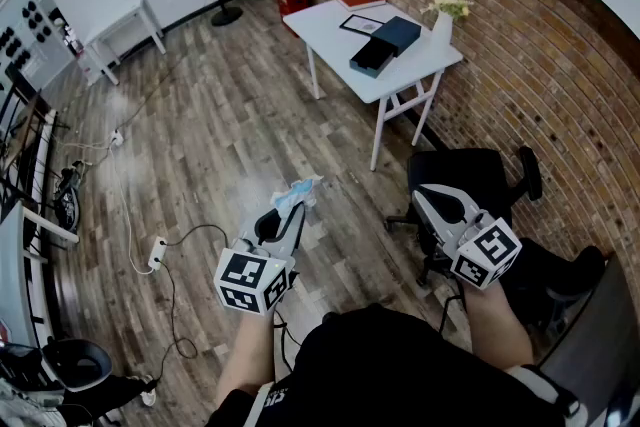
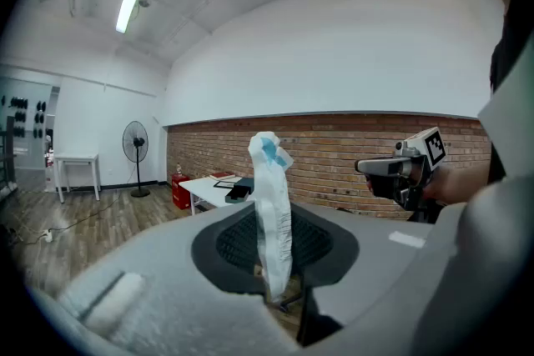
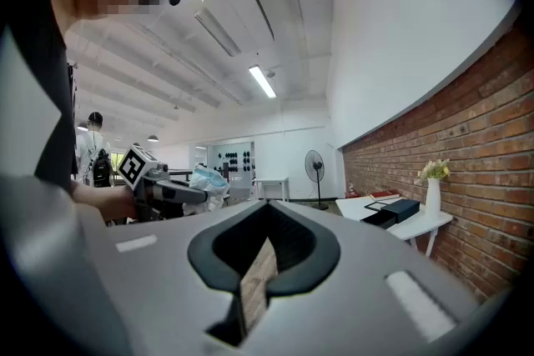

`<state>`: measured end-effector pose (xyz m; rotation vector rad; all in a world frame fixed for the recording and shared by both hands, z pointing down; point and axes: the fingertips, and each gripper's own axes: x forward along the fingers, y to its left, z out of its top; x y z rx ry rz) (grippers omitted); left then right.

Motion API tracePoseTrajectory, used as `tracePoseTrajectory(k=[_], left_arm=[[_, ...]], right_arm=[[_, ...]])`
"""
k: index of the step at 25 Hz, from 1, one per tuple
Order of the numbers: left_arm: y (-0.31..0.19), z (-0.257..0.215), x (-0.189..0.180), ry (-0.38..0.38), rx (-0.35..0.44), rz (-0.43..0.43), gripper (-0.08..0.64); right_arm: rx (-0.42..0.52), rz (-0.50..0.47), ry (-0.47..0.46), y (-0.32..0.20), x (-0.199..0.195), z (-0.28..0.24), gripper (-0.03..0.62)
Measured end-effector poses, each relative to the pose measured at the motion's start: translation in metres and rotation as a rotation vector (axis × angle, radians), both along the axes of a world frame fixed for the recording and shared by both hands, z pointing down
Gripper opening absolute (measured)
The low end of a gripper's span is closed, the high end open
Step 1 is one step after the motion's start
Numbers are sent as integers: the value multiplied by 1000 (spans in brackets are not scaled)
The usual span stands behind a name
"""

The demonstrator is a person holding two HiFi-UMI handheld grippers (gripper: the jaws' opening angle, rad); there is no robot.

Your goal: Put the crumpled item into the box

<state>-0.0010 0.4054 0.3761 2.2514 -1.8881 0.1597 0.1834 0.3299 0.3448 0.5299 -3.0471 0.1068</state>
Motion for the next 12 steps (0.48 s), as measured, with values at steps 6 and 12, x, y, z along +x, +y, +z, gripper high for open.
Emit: tracePoseTrajectory(k=[6,12], left_arm=[[2,7,6,-7,-15,-2,64],[0,4,11,-21,-7,-25,64]], right_arm=[[-8,-4,1,3,6,5,-2],[-4,-13,-5,3,14,3,-2]])
